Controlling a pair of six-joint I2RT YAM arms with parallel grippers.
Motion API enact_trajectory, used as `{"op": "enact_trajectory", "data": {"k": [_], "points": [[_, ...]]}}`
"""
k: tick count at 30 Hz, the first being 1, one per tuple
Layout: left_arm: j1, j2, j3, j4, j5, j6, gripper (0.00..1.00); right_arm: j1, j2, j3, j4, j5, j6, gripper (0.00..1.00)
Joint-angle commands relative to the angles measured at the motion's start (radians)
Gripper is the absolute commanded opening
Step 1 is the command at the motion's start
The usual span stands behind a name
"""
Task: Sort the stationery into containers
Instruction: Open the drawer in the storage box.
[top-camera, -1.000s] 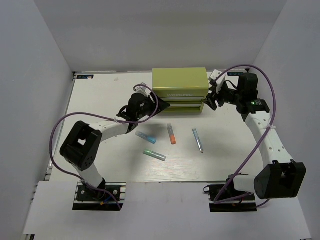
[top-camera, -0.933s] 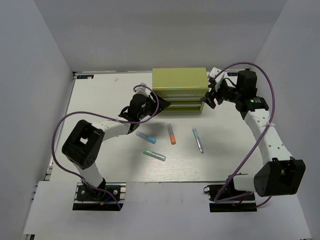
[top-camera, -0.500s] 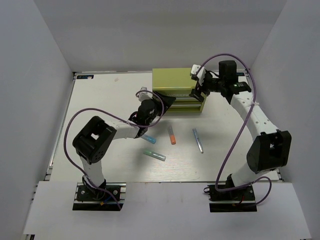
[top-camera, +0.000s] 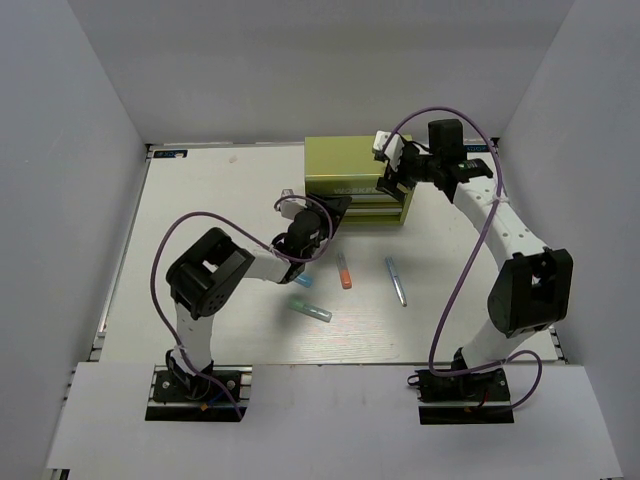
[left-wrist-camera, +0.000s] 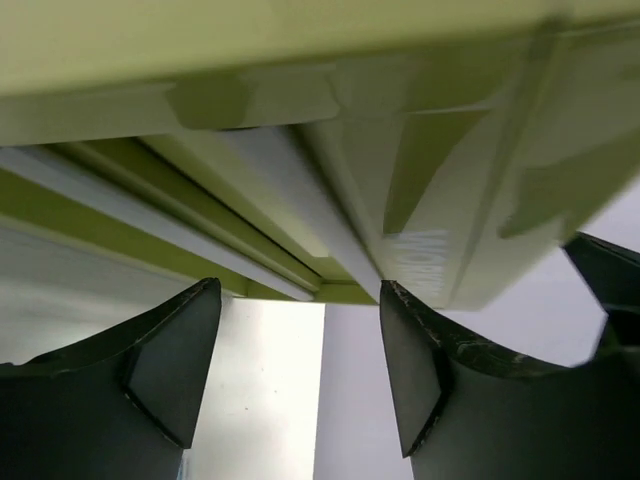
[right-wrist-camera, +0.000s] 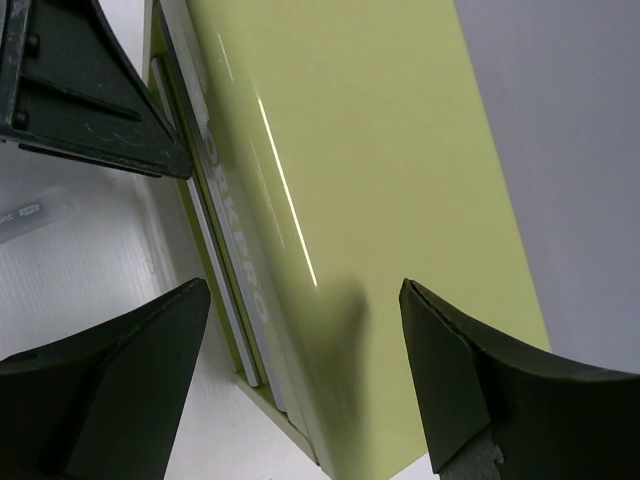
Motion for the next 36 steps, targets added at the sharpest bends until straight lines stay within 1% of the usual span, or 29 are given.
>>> {"op": "enact_trajectory", "data": {"k": [1, 6, 8, 10, 16, 20, 24, 28, 36], "points": [[-0.016, 0.000, 0.031, 0.031, -0.067, -0.045, 0.74, 0.003, 0.020, 0.060, 0.036, 0.005, -0.019, 0.82], [-0.016, 0.019, 0.051, 0.031, -0.085, -0.065, 0.72, 0.002, 0.059, 0.095, 0.017, 0.039, -0.021, 0.76], [-0.016, 0.028, 0.060, 0.031, -0.096, -0.074, 0.72, 0.003, 0.076, 0.117, -0.003, 0.059, -0.021, 0.76], [-0.016, 0.037, 0.060, 0.052, -0.096, -0.074, 0.71, -0.001, 0.099, 0.146, -0.036, 0.070, -0.026, 0.73], [-0.026, 0.056, 0.069, 0.052, -0.105, -0.092, 0.70, 0.002, 0.128, 0.174, -0.089, 0.089, -0.039, 0.73], [-0.026, 0.065, 0.069, 0.052, -0.127, -0.121, 0.69, 0.002, 0.131, 0.181, -0.101, 0.096, -0.041, 0.72], [-0.026, 0.099, 0.104, 0.052, -0.145, -0.143, 0.68, 0.003, 0.132, 0.181, -0.110, 0.096, -0.044, 0.72], [-0.035, 0.125, 0.126, 0.086, -0.164, -0.154, 0.68, 0.002, 0.128, 0.181, -0.119, 0.102, -0.047, 0.72], [-0.035, 0.145, 0.126, 0.097, -0.204, -0.184, 0.66, -0.001, 0.131, 0.184, -0.122, 0.120, -0.056, 0.72]]}}
